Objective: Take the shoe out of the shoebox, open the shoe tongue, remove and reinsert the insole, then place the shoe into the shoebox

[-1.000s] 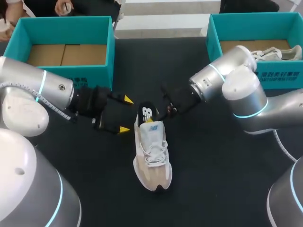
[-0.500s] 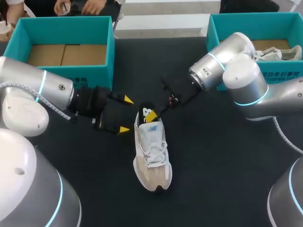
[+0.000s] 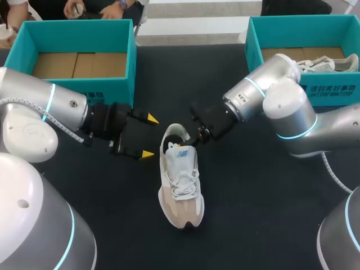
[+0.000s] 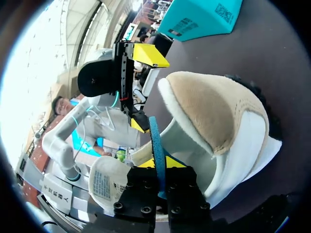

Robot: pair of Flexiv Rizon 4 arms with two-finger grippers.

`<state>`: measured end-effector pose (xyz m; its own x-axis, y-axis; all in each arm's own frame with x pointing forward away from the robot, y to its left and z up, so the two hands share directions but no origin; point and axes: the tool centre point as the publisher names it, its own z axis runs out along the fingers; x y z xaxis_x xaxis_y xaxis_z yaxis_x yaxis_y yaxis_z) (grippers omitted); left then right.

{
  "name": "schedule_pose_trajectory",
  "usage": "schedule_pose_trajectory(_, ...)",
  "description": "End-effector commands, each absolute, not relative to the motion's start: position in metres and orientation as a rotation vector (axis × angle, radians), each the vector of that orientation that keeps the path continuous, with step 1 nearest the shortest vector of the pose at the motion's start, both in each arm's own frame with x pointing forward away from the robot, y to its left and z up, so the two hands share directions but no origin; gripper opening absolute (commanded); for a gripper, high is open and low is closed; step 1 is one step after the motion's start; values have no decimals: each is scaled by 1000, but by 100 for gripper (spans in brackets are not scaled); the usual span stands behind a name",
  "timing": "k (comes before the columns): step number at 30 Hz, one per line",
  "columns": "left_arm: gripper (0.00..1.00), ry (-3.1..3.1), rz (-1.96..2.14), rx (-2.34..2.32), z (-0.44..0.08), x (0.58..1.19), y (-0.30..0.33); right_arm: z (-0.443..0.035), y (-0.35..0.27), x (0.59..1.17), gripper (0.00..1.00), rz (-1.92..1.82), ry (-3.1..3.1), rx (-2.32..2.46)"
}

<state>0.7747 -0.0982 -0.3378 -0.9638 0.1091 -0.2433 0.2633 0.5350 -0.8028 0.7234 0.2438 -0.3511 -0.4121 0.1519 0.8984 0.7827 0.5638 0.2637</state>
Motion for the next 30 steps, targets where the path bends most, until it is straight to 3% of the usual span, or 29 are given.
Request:
schedule_pose_trajectory(1,100,2610,-1397,317,-338,774,-100,-349,243,720,3,-880,-1907,-769)
schedule_pose_trajectory(3,100,2610,-1397,317,-338,774,-100,-346,242,723,22,-886,-1923,-770)
schedule_pose_trajectory(6,100,2610,-1397,317,-338,774,-100,-341,240,727,31,-888,-1945,-767)
schedule_pose_trajectory(20,100,2610,-1397,317,-338,774,-100,-330,239,740,37,-892,-2005,-742)
schedule_pose_trajectory(23,100,2610,-1397,317,-338,774,-100,-329,239,741,35,-901,-2008,-738)
schedule_pose_trajectory(25,100,2610,-1397,317,-338,774,-100,-331,239,743,20,-900,-1998,-731)
schedule_pose_trajectory(26,100,2610,-1397,317,-338,774,-100,-331,239,744,0,-895,-1985,-726)
schedule_pose_trajectory(30,100,2610,-1397,317,-338,774,-100,-333,240,746,0,-865,-1951,-723)
